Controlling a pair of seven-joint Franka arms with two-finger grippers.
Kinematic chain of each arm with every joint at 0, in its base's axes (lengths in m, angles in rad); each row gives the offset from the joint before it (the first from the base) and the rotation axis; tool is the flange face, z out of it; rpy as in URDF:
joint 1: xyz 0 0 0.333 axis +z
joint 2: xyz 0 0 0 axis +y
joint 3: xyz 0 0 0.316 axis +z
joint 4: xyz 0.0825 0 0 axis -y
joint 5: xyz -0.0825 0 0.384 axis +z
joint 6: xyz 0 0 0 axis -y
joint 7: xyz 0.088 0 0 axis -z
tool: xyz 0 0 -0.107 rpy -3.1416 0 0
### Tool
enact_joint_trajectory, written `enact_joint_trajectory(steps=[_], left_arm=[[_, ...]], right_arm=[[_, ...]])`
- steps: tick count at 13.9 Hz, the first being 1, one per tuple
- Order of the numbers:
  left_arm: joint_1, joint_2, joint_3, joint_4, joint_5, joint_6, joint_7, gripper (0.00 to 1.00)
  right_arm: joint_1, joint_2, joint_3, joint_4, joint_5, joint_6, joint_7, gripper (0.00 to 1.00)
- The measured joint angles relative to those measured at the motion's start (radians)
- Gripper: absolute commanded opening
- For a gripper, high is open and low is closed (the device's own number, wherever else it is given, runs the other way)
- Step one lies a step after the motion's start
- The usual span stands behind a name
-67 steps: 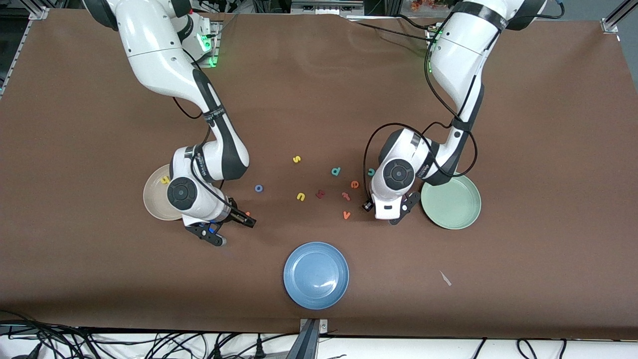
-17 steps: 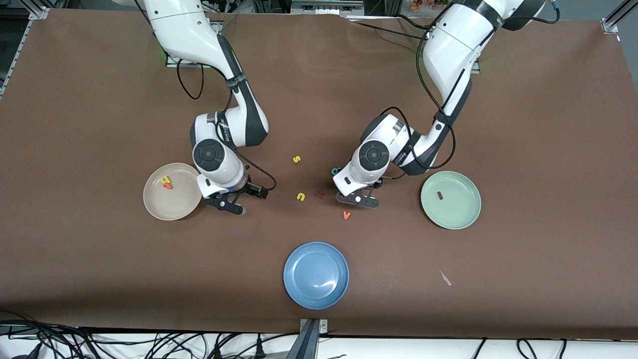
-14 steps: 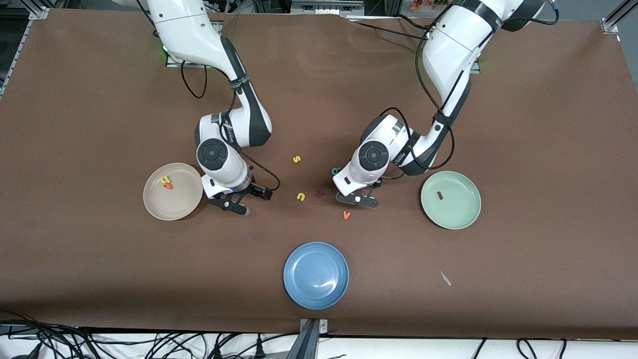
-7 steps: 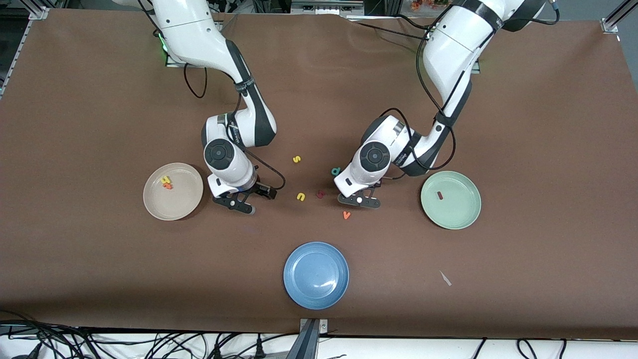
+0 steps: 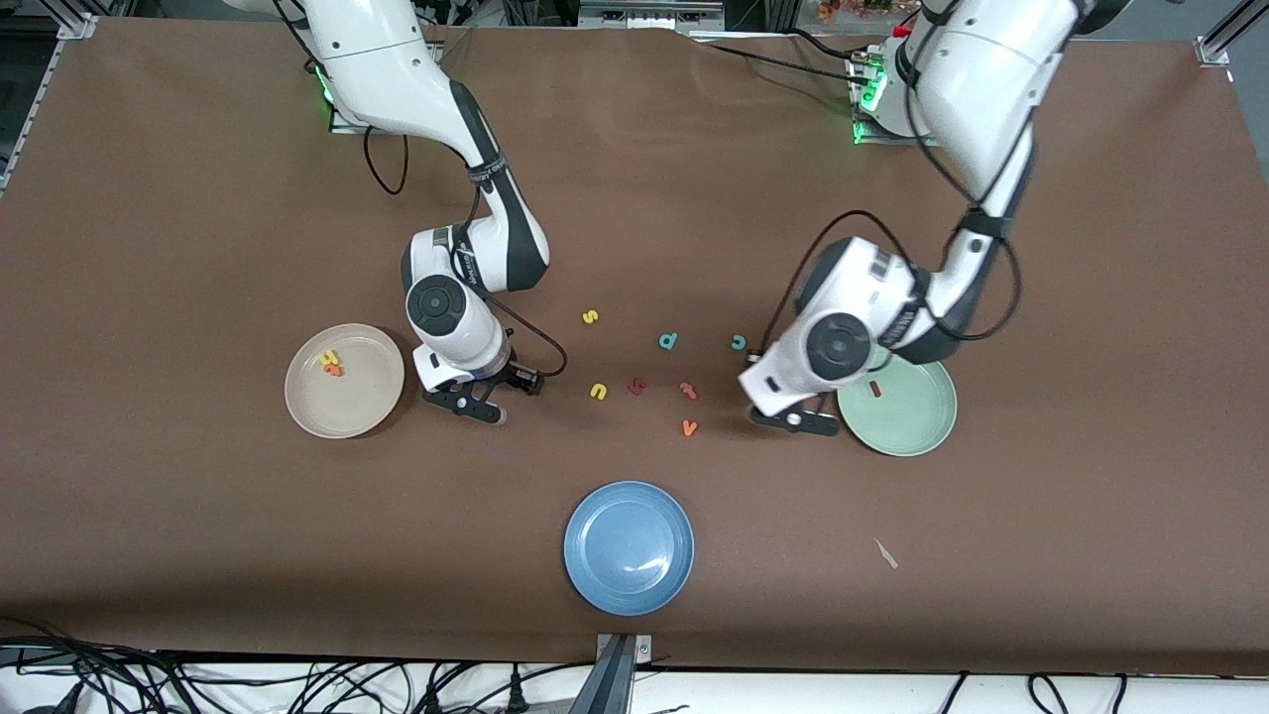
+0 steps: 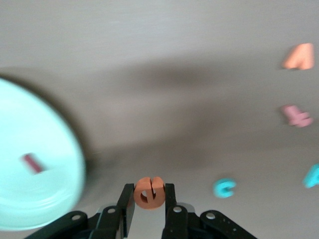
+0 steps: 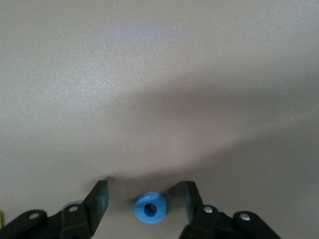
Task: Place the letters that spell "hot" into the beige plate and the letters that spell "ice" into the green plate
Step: 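Drop the orange e into the green plate with the left gripper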
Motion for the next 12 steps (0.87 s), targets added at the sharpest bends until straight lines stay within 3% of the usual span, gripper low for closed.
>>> enact_joint_trajectory(steps=[4,7,8,9,11,12], left_arm=[[0.084,0.003,0.007,-0.035,0.152,-0.054,0.046,0.00],[0.109,0.023,0.008,-0.046,0.192,-0.050,0.046,0.01],[0.117,0.030,0.008,-0.046,0.192,-0.037,0.046,0.06],[0.121,0.036,0.008,-0.046,0.192,-0.012,0.046,0.18],[0.122,0.047,0.007,-0.046,0.192,0.035,0.046,0.98],[0.122,0.050,0.005,-0.046,0.192,0.045,0.046,1.00]], right_arm=[[0.000,0.000,0.001,0.000,0.000,0.000,0.003,0.62],[0.000,0.000,0.001,0.000,0.000,-0.004,0.012,0.62],[0.000,0.000,0.001,0.000,0.000,-0.009,0.014,0.62],[0.000,0.000,0.001,-0.001,0.001,-0.012,0.016,0.62],[0.000,0.000,0.001,-0.001,0.001,-0.018,0.022,0.62],[0.000,0.000,0.001,-0.001,0.001,-0.018,0.027,0.59]])
